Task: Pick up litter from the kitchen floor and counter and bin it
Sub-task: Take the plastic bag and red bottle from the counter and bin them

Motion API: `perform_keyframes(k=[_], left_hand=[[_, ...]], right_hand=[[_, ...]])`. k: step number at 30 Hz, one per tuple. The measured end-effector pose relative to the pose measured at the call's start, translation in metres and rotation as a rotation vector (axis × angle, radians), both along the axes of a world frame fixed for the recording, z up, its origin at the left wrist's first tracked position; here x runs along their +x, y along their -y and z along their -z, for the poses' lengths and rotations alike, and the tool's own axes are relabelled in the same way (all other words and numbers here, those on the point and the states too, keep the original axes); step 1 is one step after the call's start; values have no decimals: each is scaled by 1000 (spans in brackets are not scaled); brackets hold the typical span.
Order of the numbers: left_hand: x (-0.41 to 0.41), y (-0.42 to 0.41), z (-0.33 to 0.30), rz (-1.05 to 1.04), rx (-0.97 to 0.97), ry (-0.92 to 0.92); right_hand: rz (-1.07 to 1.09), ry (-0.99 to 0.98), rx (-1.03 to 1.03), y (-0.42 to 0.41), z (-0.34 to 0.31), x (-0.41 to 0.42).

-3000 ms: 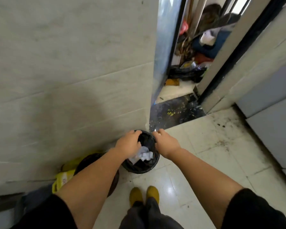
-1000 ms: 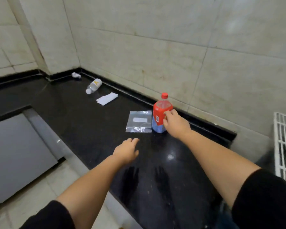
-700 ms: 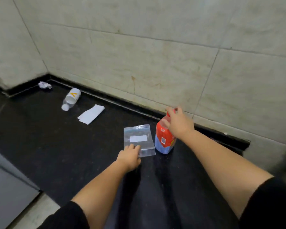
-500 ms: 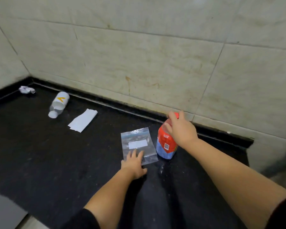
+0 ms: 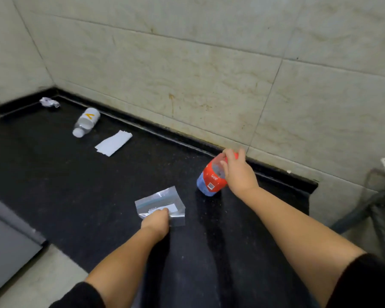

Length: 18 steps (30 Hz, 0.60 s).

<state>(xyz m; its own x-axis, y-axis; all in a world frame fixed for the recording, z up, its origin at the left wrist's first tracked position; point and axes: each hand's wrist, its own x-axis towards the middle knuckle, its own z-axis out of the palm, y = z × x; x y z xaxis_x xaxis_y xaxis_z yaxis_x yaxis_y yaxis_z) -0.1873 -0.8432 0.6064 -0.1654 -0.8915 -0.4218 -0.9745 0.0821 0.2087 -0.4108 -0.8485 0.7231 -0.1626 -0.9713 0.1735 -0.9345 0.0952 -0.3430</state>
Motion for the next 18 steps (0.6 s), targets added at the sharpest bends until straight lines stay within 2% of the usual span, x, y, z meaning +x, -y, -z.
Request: perform_keyframes(k=[5,8,12,18], left_hand=[[29,-87,-22,-287,-115,-78],[56,-158,-22,-453,-126,-100],[110,-276,-13,-719,-111,-94],[193,-482,-7,-1209,-88,-69]], right_hand=[[-218,175,25,-61,1,41],[-458,178,56,-106,8,92],[-680,289,182,-171,19,172],[-1123,170,233,-299,47,292]])
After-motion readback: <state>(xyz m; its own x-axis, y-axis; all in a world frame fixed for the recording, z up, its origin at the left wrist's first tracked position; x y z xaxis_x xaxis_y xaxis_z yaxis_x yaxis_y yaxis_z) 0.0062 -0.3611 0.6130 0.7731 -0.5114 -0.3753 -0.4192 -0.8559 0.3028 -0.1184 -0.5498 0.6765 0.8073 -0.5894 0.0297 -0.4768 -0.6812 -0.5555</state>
